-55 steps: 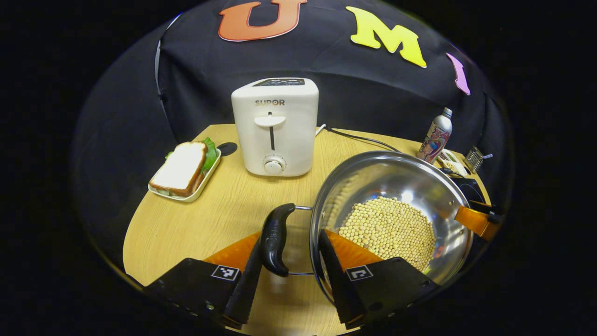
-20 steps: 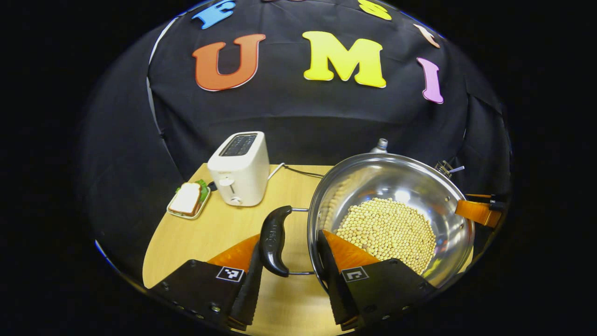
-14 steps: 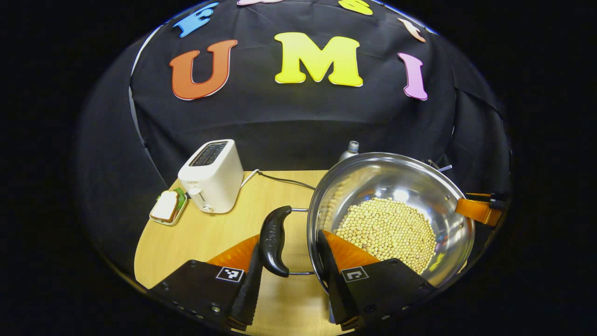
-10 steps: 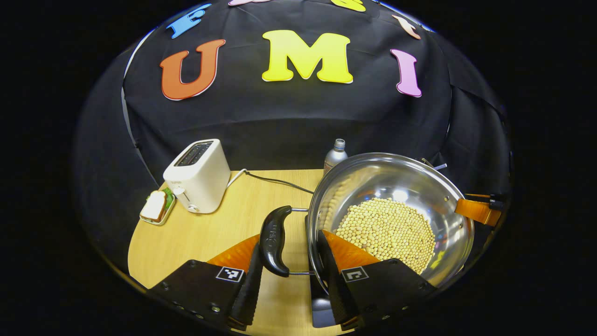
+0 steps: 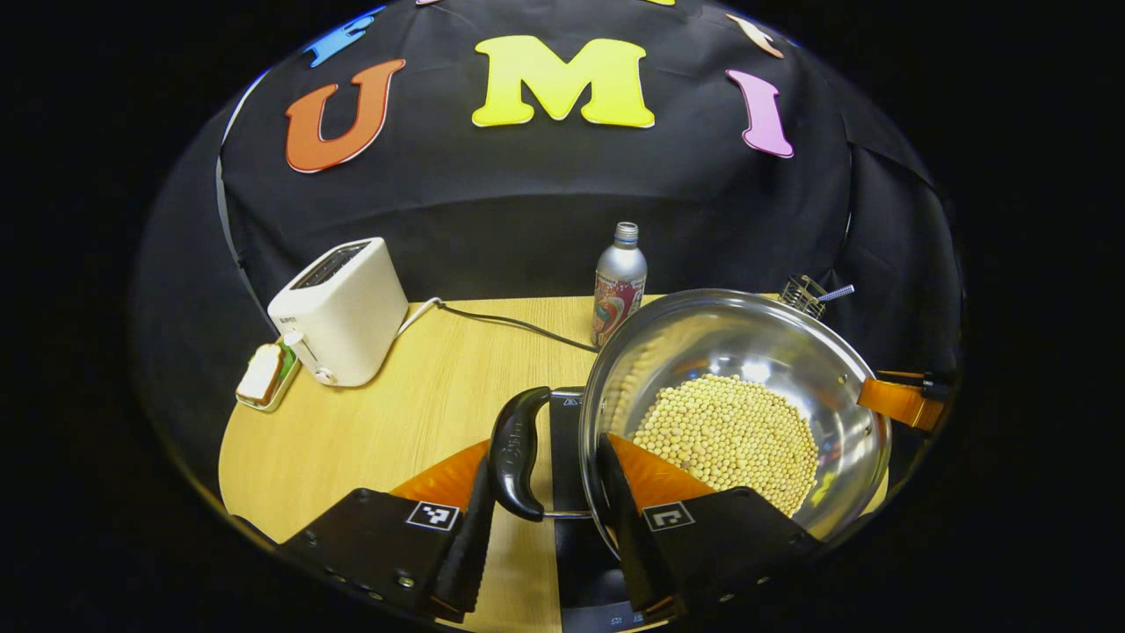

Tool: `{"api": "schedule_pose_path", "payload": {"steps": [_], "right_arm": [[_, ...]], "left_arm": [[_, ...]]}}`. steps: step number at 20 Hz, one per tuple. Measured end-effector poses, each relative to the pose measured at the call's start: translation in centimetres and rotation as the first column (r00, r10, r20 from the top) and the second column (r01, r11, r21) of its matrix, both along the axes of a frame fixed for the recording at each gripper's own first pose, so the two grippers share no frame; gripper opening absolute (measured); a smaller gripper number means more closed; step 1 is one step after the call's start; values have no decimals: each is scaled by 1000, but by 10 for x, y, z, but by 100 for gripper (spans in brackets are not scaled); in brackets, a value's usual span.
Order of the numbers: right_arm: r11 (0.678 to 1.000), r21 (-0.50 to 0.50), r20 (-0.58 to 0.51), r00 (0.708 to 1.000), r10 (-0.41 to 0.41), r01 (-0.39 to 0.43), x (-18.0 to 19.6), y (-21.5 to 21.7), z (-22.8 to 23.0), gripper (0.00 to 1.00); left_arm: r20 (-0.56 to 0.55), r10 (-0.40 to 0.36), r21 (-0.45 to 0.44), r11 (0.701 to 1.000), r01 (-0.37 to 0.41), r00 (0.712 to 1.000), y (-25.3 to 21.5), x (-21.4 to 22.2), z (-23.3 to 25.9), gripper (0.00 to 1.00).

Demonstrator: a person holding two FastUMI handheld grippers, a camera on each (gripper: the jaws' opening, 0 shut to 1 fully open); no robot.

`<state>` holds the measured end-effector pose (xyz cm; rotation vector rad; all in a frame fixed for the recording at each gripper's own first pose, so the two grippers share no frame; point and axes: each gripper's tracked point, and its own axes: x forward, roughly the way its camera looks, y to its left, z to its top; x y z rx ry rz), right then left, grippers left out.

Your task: First push the handle of the pot to place it horizontally, then grasp the pot with both hands and set it on the induction cooktop.

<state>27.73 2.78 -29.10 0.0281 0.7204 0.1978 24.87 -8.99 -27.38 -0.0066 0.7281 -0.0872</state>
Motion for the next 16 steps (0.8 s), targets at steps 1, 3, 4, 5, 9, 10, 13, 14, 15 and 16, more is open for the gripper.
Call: {"api": "schedule_pose_path", "payload": {"steps": [1,3,4,5,9,10,13,14,15,16], "right_arm": [[1000,-6,2,1000,0,0,3,0,-6,56],[1000,13,-8,1000,-25,25,1,4,-19,56],[1000,9,-24,999,-24,24,-2,6,-29,56],[999,34,23,999,-39,38,-2,7,-23,56],[998,47,82,996,-42,38,0,6,-27,63],[998,53,96,994,-42,37,0,4,-26,65],[997,63,113,992,-59,52,1,5,-27,67],[997,56,129,990,-59,53,3,5,-27,67],[998,42,145,988,-54,49,4,6,-26,67],[998,30,163,985,-52,48,5,7,-26,70]], "left_arm": [[3,-1,2,1000,1,1000,1,1,-2,61],[2,16,-19,1000,-16,1000,1,2,-9,61],[0,20,-25,999,-20,1000,2,3,-12,61],[8,25,-29,999,-25,1000,1,4,-12,61],[82,31,-108,994,-22,996,-4,14,-14,75],[89,40,-129,991,-28,995,-7,15,-14,65],[103,53,-149,988,-37,993,-7,15,-14,63],[101,61,-142,989,-47,993,-4,15,-16,75],[98,65,-138,989,-51,993,-3,14,-16,81],[98,79,-134,989,-65,992,-1,13,-15,83]]}}
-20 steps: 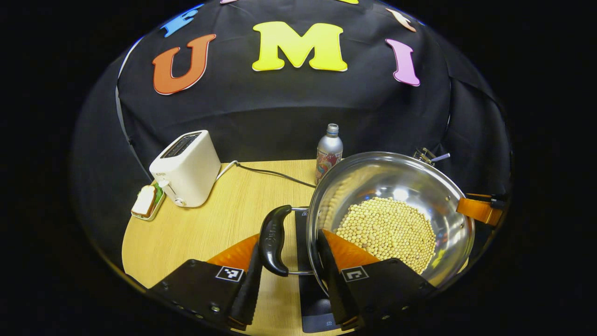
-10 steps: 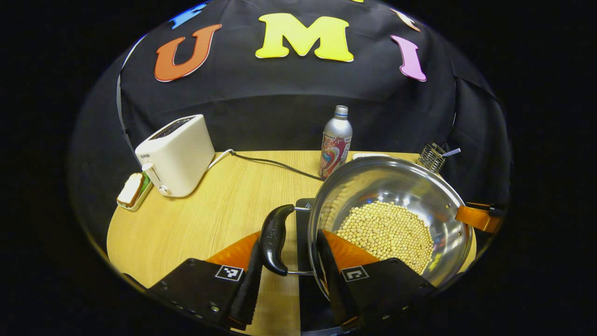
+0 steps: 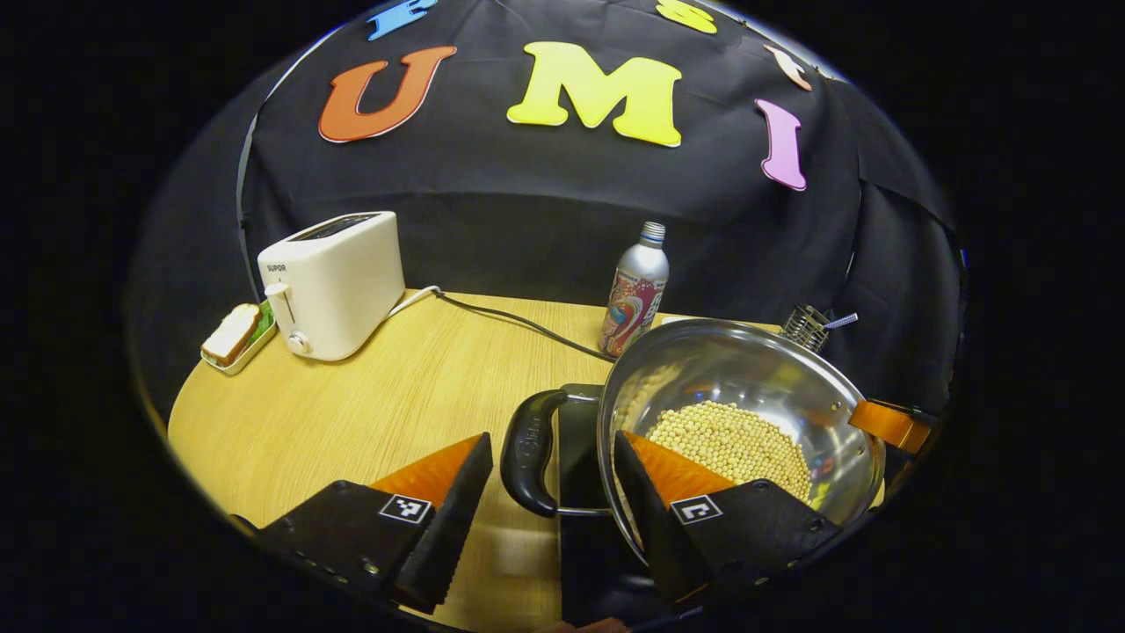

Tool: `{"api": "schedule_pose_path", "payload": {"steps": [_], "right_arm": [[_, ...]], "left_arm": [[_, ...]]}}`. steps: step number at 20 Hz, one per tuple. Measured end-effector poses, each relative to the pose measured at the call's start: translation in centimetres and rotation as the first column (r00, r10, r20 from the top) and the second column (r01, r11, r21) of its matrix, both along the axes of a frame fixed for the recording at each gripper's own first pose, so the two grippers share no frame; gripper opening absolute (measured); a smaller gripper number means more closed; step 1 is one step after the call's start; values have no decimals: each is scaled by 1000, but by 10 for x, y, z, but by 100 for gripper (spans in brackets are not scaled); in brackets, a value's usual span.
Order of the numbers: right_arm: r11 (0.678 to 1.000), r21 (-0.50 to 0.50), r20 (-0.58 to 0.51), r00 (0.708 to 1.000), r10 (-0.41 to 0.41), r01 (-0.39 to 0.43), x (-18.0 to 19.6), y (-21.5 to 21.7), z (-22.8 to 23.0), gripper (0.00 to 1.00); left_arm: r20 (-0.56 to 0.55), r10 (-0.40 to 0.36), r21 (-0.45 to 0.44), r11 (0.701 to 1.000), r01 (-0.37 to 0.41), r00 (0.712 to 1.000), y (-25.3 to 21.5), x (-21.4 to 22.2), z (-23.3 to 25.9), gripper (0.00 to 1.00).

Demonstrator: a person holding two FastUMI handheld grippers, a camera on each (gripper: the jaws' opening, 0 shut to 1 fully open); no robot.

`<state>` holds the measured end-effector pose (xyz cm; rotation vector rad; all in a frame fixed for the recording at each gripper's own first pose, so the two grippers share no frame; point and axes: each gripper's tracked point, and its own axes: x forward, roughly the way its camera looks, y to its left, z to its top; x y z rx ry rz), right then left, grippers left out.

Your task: First push the handle of the pot to place it horizontally, then grasp the pot with both hands and set it on the induction cooktop.

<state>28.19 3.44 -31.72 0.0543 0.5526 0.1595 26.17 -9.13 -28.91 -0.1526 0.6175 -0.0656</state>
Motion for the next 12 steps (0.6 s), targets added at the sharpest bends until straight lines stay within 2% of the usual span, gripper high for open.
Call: {"api": "schedule_pose_path", "payload": {"steps": [2,3,7,10,12], "right_arm": [[999,-47,22,1000,-6,7,2,-1,-5,72],[998,-70,38,999,6,-3,2,2,-3,81],[978,-209,128,991,36,-8,-3,4,11,81],[983,-183,197,980,37,0,-18,17,35,82],[990,-140,242,970,29,6,-39,26,59,82]], "left_arm": [[15,13,9,1000,-13,1000,3,0,1,89],[23,17,18,1000,-17,1000,5,-1,2,91],[74,41,35,998,-44,996,14,-1,15,98],[129,43,12,999,-45,991,13,-2,31,96],[176,47,52,997,-57,983,20,-7,46,95]]}}
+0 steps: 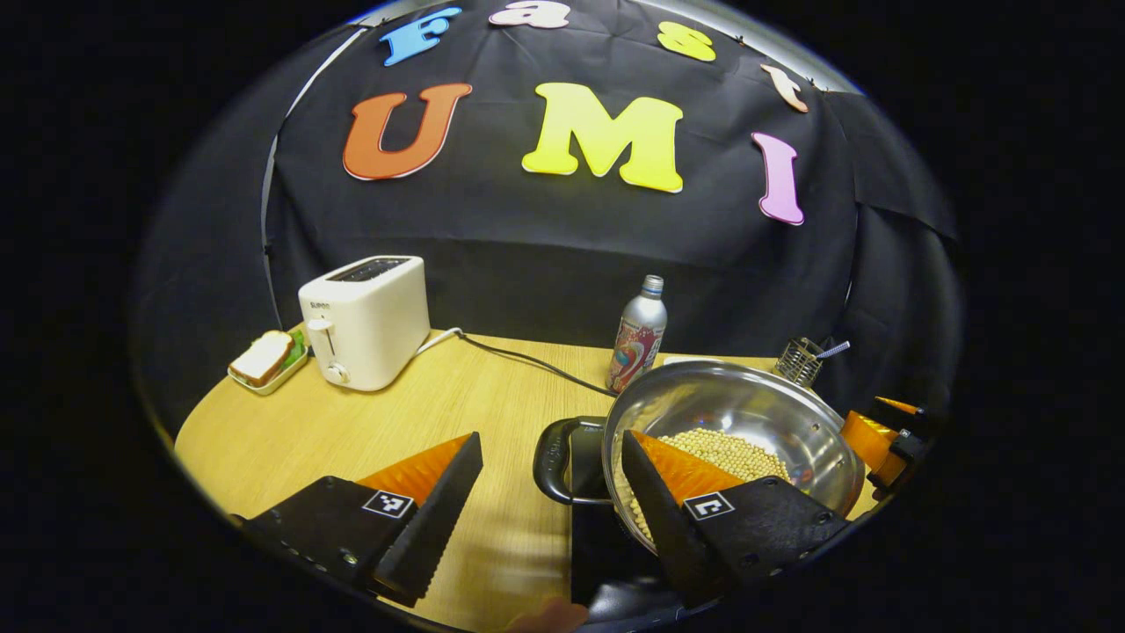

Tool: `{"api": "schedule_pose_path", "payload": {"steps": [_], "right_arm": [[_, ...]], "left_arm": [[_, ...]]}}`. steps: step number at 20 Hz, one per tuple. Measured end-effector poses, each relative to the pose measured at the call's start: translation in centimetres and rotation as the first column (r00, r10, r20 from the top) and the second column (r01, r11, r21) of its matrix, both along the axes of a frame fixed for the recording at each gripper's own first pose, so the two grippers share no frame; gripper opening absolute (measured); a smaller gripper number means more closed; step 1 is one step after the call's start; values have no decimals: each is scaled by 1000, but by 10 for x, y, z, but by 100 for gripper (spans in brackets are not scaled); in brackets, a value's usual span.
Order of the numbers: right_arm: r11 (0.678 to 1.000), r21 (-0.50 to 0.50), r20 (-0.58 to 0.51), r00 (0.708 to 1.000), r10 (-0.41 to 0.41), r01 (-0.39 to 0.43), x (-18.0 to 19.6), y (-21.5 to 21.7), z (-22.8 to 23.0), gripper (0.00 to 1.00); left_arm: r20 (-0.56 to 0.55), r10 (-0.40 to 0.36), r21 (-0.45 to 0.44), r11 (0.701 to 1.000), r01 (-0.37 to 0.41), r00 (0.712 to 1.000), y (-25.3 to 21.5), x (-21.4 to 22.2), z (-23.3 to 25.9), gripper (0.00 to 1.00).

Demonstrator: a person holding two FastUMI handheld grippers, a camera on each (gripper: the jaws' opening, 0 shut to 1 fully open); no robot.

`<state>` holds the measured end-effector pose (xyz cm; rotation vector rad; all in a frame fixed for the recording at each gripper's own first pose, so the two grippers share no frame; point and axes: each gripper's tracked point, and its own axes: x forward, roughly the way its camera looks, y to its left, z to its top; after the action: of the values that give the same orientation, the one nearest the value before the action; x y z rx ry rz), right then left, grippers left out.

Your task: First push the handle of the pot to place it horizontally, then grasp the pot with both hands and set it on the induction cooktop.

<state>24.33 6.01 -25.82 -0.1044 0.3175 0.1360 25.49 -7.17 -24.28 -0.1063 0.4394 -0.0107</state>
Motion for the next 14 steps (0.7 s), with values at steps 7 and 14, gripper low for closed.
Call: {"api": "schedule_pose_path", "payload": {"steps": [7,14], "right_arm": [[1000,22,159,987,-18,15,-94,9,63,100],[999,36,171,985,14,-20,-150,37,78,100]], "left_arm": [[147,-52,9,999,51,988,-9,-43,51,95],[241,-40,-3,999,42,970,-3,-81,85,95]]}}
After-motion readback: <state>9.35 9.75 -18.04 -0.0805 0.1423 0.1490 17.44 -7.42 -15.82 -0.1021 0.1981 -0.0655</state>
